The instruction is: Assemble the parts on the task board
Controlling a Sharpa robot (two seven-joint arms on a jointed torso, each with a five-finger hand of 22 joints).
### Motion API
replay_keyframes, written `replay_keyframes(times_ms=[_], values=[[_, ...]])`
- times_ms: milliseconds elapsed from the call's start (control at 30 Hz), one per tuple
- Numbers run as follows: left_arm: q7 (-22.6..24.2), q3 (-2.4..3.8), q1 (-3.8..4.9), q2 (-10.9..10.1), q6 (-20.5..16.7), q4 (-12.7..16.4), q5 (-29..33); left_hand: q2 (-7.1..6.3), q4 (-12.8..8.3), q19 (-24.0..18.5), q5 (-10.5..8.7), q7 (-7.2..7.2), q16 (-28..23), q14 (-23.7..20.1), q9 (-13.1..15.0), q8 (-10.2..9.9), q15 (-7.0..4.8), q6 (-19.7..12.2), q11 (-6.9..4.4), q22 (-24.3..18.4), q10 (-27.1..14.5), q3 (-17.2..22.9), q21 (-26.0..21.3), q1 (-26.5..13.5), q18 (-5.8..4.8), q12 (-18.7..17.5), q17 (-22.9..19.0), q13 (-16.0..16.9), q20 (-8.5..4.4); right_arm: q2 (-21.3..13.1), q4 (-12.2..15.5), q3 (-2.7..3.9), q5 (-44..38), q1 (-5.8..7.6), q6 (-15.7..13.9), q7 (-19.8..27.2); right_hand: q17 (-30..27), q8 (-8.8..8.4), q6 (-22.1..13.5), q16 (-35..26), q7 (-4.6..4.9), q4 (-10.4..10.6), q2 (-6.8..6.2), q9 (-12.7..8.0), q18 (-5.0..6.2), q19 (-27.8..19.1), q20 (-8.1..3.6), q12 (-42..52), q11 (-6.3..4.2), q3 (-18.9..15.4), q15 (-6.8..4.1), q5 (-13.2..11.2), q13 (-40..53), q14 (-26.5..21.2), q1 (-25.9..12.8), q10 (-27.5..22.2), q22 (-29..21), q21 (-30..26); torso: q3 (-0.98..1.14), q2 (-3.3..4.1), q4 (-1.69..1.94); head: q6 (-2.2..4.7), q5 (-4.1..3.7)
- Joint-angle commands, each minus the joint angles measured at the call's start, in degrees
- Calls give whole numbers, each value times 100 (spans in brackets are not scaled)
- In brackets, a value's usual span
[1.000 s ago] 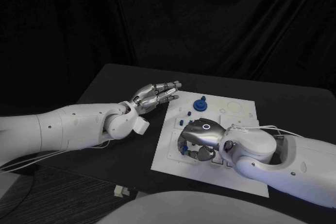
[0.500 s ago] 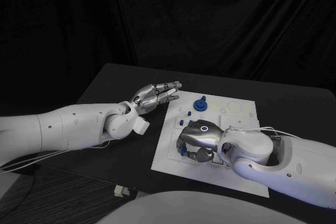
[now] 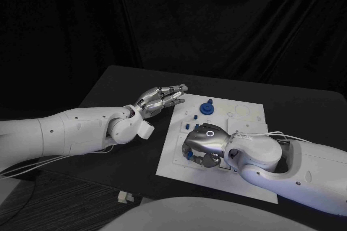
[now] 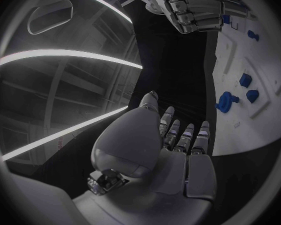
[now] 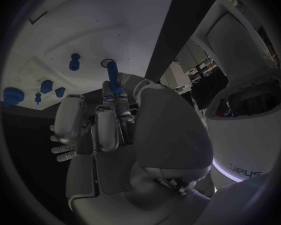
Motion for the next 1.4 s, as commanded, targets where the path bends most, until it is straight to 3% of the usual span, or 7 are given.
replay_keyframes(times_ms=[33,700,1400], values=[[55,6,-9,13,81,7,6,2,-32,-13,23,-14,16,-21,8,23,41,33,46,-17,2,4,-17,65,-99,24,3,6,-2,-5,24,2,-306,-15,-18,-20,-15,-21,-52,-27,3,-39,53,-1,-100,-12,-9,32,-281,-7,-16,27,11,137,20,324,926,-32,-1,-2,-1,0,2],[40,6,-14,24,88,0,6,2,-32,-13,23,-14,16,-21,8,23,41,33,46,-17,2,4,-17,65,-99,24,3,6,-2,-27,-8,2,-494,-16,168,-96,-34,-41,-64,-41,8,-79,62,-2,-96,-22,-6,26,-278,-16,-14,25,23,128,53,323,923,-49,0,0,-1,0,-7],[33,6,-22,32,111,-7,6,2,-33,-12,20,-12,16,-22,6,23,44,23,48,-18,-1,2,-17,66,-103,20,3,6,-2,27,-129,2,-502,-105,36,-5,-40,-95,-121,-48,28,-95,71,-13,-96,-29,4,17,-263,-56,0,-15,45,121,31,313,922,-55,-1,1,2,0,-12]])
